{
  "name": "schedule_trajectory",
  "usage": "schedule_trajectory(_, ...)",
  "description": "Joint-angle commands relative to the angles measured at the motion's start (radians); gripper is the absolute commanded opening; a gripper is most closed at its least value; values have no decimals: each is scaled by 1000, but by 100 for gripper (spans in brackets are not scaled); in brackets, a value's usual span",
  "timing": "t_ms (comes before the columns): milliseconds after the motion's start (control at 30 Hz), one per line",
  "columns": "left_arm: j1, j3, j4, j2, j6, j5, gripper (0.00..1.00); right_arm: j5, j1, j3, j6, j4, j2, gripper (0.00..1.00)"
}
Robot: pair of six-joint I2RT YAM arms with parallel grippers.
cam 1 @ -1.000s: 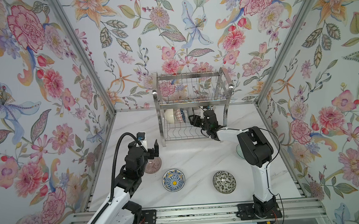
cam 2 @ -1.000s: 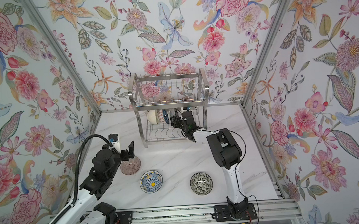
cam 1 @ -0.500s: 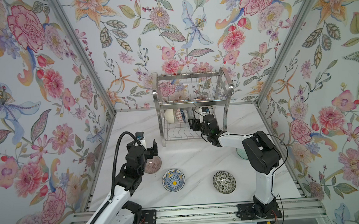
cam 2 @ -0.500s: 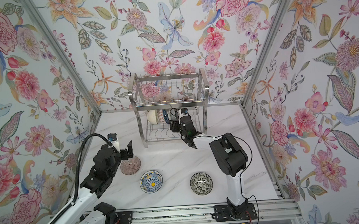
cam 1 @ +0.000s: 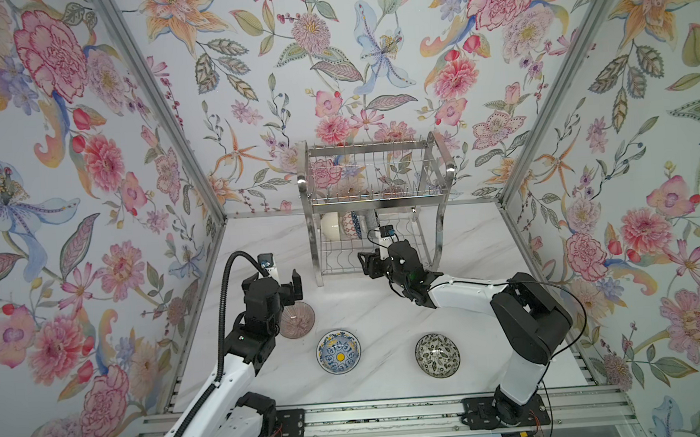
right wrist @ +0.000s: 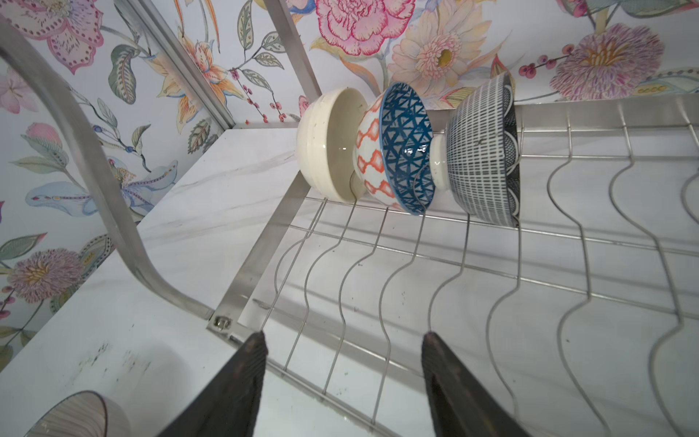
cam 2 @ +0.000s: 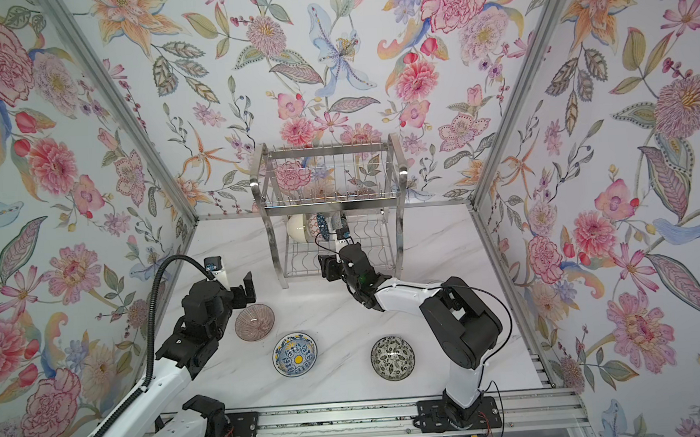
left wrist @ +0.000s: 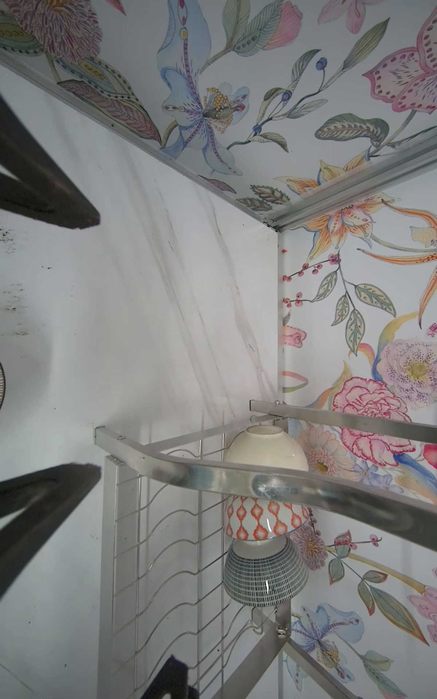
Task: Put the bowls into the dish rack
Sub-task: 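Open the right gripper and draw it back out of the rack, then move the right gripper over the blue-and-yellow patterned bowl on the table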
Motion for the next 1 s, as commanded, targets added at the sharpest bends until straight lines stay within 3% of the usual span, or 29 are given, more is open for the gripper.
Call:
schedule_trajectory(0, 24, 37, -29, 10, -33, 17, 99, 8, 25, -34, -58, -57, -58, 66)
schedule_trajectory(433, 75, 52, -42, 35, -53, 85, 99, -200, 168, 46, -253, -492, -98, 65)
schedule_trajectory(967, 75, 54, -42, 57, -52, 127, 99, -267, 298, 191, -335, -793, 27, 63)
